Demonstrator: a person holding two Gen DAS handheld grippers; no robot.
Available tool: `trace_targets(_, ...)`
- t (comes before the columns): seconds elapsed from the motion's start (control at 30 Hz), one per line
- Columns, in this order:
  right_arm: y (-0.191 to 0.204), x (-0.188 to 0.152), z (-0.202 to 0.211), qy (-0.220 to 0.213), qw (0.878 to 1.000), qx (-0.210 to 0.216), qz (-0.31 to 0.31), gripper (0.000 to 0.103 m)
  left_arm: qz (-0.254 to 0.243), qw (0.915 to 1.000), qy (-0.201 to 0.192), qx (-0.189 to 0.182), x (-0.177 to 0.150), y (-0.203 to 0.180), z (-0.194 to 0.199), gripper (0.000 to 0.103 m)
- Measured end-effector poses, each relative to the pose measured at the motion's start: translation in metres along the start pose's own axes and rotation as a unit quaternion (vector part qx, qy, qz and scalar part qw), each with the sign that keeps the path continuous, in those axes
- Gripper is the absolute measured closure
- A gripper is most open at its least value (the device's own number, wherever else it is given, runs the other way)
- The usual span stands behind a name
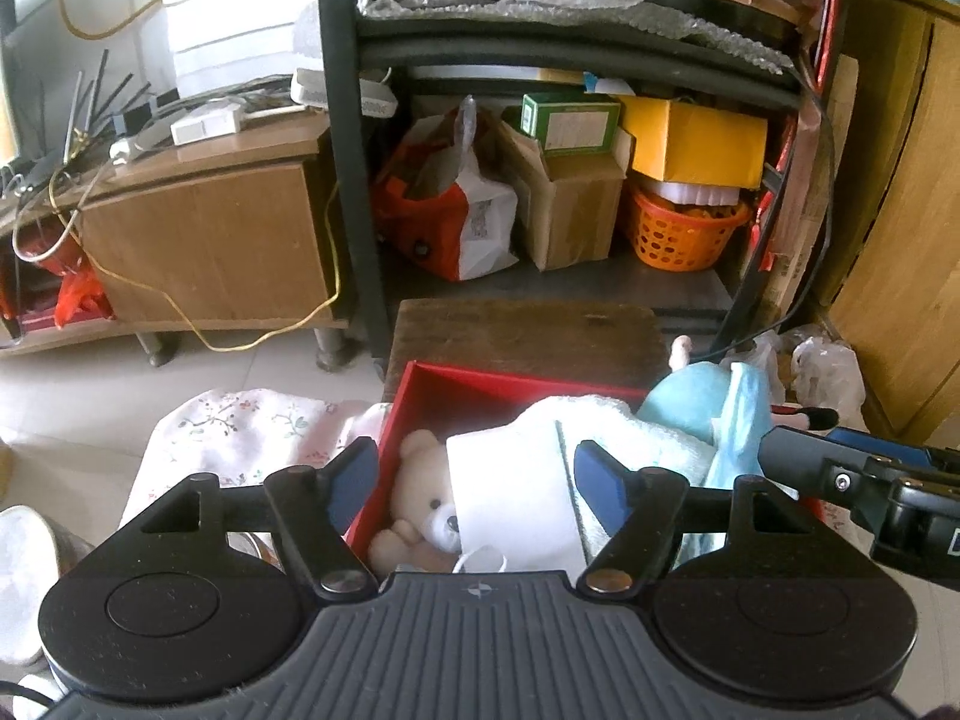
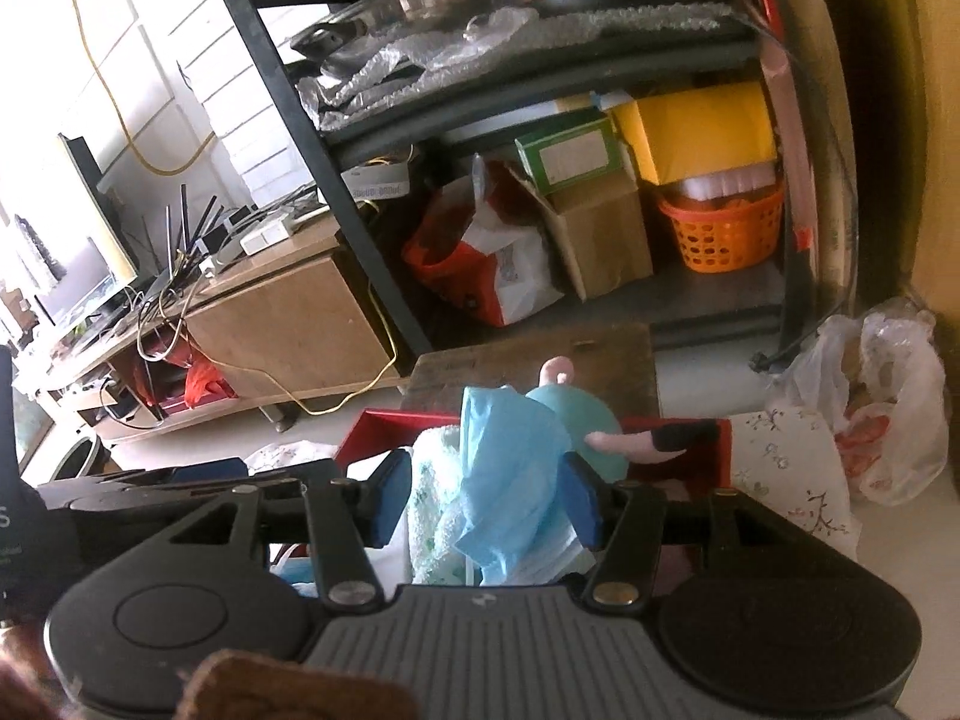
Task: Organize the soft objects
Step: 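Open the left tool to drop its mask while the right tool releases its mask into the box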
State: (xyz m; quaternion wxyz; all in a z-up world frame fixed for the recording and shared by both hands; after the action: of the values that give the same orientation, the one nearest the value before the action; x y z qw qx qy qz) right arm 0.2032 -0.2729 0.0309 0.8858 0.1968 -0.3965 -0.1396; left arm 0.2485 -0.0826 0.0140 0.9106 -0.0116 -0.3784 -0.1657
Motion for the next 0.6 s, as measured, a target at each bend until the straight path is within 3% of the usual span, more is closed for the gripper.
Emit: trace_targets(0.6, 0.023, -0.024, 0.068, -0.022, 0.999, 0.013, 0.031, 0.077, -0.021, 0.9991, -0.035, 0.008, -0.026, -0.005, 0.071, 0.029)
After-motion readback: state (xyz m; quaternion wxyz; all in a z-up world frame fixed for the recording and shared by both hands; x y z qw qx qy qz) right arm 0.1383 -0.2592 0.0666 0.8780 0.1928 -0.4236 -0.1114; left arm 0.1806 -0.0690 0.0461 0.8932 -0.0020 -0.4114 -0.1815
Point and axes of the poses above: each gripper's, at about its wrist camera, not at the fingertips, and z roughly against the way its jaws point, y to its left, x to its top, the point moved 3 cm from there along -z, roughly the way its jaws point, and after that the axes turned 8 degrees about -z, right-handed, at the moved point
